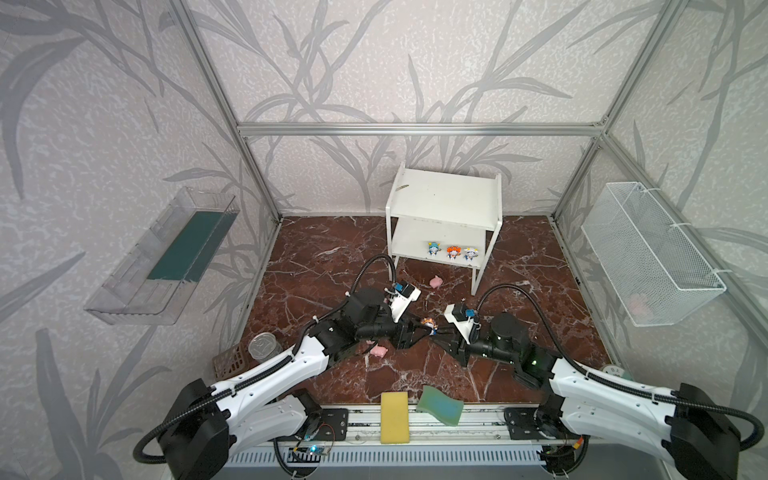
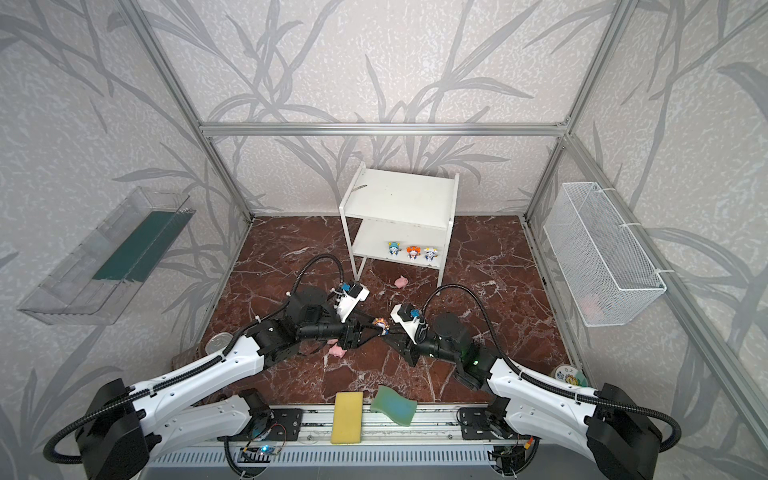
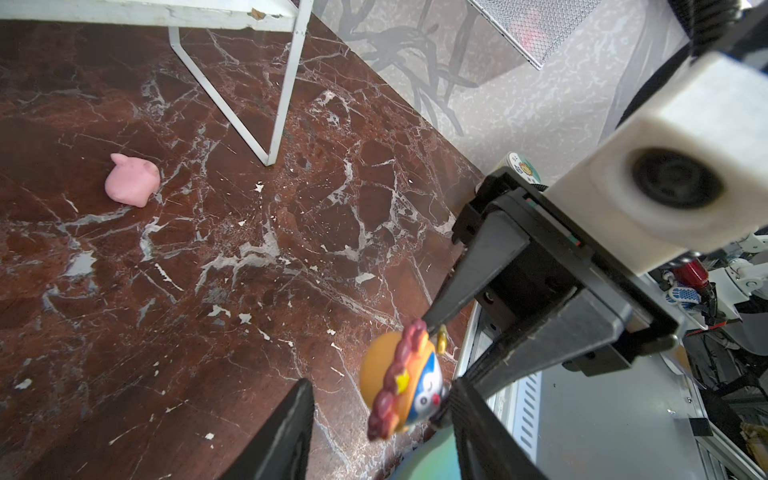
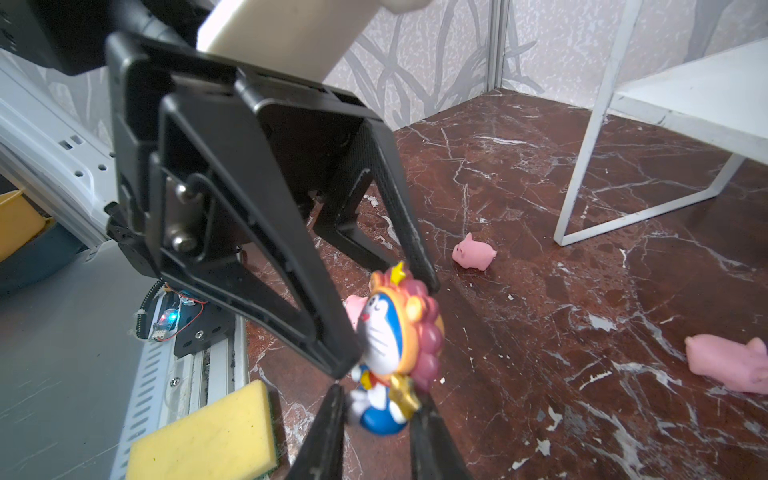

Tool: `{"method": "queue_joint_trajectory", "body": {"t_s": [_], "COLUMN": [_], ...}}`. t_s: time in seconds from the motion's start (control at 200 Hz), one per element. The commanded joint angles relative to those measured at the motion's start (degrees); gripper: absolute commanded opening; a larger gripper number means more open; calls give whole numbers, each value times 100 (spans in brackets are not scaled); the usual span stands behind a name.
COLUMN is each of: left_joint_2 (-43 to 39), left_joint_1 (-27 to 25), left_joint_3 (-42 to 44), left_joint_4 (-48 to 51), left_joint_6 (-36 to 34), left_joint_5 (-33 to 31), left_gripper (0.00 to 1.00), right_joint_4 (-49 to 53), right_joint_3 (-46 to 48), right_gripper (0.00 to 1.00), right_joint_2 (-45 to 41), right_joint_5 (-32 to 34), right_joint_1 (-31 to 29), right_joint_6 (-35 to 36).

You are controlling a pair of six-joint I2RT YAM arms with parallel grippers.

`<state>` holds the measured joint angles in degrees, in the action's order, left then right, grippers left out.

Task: Place and organize the plastic toys onto the shelf
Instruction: 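Carry the lion-hooded figurine toward the left gripper while the left gripper approaches, then close the left gripper on the lion-hooded figurine and open the right gripper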

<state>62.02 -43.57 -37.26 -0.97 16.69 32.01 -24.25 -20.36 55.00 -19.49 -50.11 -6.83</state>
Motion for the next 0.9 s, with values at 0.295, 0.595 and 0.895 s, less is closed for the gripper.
{"method": "queue_joint_trajectory", "body": {"t_s": [0.295, 0.595, 0.895], "left_joint_2": [152, 85, -265], "left_joint_1": [-70, -76, -80], "left_joint_3": [-249, -272, -569], "left_joint_4": [-281, -164, 715], "left_joint_6": [28, -76, -1394], "left_joint_5": [293, 193, -1209], "left_gripper": [38, 23, 20], "right_joint_4": [-370, -399, 100], "right_joint_3": [111, 115, 75], "right_gripper": [16, 24, 61], "right_joint_2": [-97, 1, -67], "right_joint_5": [155, 217, 306], "right_joint_1": [-98, -113, -109], "right_joint_6": [52, 5, -33]}}
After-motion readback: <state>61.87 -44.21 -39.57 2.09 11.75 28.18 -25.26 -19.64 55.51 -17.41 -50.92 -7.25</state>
